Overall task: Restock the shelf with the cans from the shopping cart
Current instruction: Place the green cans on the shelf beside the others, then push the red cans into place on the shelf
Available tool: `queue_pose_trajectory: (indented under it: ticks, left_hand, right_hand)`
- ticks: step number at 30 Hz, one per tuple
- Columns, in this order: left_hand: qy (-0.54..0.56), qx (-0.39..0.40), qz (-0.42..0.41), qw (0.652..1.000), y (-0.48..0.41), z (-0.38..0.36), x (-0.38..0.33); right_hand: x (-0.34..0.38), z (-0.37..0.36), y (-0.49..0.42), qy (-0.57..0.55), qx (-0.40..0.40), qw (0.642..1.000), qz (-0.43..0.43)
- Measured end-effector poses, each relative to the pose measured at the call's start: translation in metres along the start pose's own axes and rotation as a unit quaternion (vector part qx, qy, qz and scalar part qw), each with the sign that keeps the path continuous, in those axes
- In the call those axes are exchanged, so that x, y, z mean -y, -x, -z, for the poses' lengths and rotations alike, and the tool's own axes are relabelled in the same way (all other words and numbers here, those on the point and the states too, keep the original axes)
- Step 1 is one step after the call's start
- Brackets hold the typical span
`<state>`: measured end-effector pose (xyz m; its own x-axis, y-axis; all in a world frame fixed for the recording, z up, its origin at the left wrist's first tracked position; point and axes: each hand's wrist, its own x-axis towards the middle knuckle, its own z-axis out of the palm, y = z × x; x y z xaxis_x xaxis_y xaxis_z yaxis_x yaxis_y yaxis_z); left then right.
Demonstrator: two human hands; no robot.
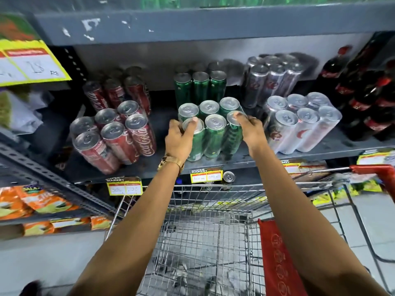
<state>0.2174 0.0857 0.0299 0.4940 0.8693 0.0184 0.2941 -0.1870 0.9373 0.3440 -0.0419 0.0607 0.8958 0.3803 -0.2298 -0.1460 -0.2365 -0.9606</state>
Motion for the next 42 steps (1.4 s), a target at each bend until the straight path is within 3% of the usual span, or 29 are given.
queue_pose_trajectory:
  ticks: [13,15,19,24,26,28,30,32,34,36,39,42]
  left_hand:
    - [-0.015,0.011,0.023,1.000,0.001,0.012,0.007]
    - [0.006,-0.029,0.016,0.999,0.012,0.041,0.004]
    - [0.015,-0.022,0.024,0.999,0.013,0.034,0.002]
    - [0.056,0.024,0.035,0.997,0.019,0.031,-0.002]
    - [0.038,0.034,0.007,0.999,0.035,0.032,0.000]
    - [0.037,-0.034,-0.069,0.996,0.055,0.045,0.004]
    - [0.037,-0.169,-0.149,0.974,0.065,0.078,0.014]
    - [0.022,-0.256,-0.167,0.952,0.065,0.108,0.021]
    - [-0.013,-0.314,-0.121,0.942,0.054,0.131,0.031]
    - [-0.015,-0.324,-0.056,0.944,0.040,0.149,0.038]
    - [0.076,-0.249,0.074,0.963,0.017,0.170,0.051]
    - [0.205,-0.178,0.120,0.955,0.005,0.176,0.058]
  right_hand:
    - [-0.026,-0.003,0.017,-0.009,-0.014,1.000,0.003]
    - [-0.009,-0.019,0.033,-0.006,0.026,1.000,0.013]
    - [-0.008,-0.018,0.027,-0.008,0.024,1.000,0.003]
    - [-0.008,-0.015,0.030,0.068,-0.039,0.997,0.012]
    - [-0.009,-0.011,0.038,0.163,-0.129,0.975,0.074]
    - [-0.003,-0.019,0.057,0.188,-0.200,0.939,0.209]
    - [0.012,-0.052,0.075,0.150,-0.173,0.908,0.350]
    - [0.024,-0.092,0.087,0.132,-0.067,0.898,0.414]
    - [0.030,-0.136,0.096,0.144,0.060,0.907,0.391]
    - [0.030,-0.173,0.097,0.148,0.135,0.933,0.300]
    - [0.025,-0.209,0.090,0.105,0.152,0.974,0.130]
    - [0.019,-0.222,0.084,0.027,0.118,0.992,0.028]
